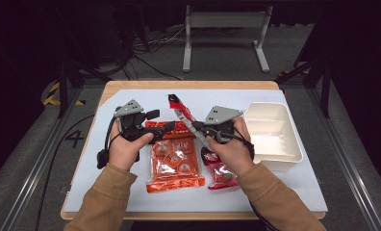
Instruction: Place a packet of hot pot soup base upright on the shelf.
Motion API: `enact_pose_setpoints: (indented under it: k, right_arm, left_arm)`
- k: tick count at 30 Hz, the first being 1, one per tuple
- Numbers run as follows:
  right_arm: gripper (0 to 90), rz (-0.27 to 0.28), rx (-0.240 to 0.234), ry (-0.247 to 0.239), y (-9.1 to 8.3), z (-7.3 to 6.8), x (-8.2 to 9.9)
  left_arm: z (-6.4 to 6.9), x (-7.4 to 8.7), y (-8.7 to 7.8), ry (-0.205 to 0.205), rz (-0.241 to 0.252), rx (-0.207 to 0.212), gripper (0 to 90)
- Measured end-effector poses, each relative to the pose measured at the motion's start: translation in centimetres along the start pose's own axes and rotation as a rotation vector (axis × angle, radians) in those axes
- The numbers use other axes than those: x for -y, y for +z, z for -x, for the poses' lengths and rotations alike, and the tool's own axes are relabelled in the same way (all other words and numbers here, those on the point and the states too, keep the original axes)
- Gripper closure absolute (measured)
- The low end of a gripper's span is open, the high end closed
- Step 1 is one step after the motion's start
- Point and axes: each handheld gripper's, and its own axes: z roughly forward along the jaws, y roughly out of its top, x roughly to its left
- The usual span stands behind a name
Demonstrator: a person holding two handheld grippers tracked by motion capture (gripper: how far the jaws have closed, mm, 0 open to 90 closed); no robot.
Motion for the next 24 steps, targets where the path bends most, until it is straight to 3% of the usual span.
enact_pose_setpoints:
  k: [3, 10, 13, 16, 20, 23, 24]
  right_arm:
    - [90.0, 0.007, 0.001, -0.003, 0.1, -0.5, 0.2]
    - [90.0, 0.018, 0.007, -0.001, 0.2, -1.2, 0.4]
    - [90.0, 0.026, 0.035, -0.021, 0.4, -1.8, 0.4]
    - [90.0, 0.032, 0.058, -0.047, 0.7, -2.5, 0.5]
    - [90.0, 0.033, 0.063, -0.068, 1.0, -3.2, 0.5]
    - [90.0, 0.033, 0.069, -0.087, 1.2, -3.7, 0.5]
    - [90.0, 0.040, 0.060, -0.081, 1.4, -3.9, 0.7]
  left_arm:
    - [0.6, -0.8, 0.5, -0.001, -0.005, 0.009, 20.0]
    - [0.5, -1.3, 1.4, -0.029, -0.018, -0.043, 20.3]
    - [0.5, -1.5, 2.1, 0.004, -0.034, -0.075, 19.2]
    - [0.3, -1.5, 2.6, -0.022, -0.034, -0.082, 18.2]
    - [0.2, -1.4, 3.2, -0.029, -0.045, -0.095, 18.1]
    - [0.2, -1.2, 3.6, -0.038, -0.050, -0.097, 20.7]
    - [0.1, -1.2, 3.6, -0.029, -0.051, -0.103, 27.9]
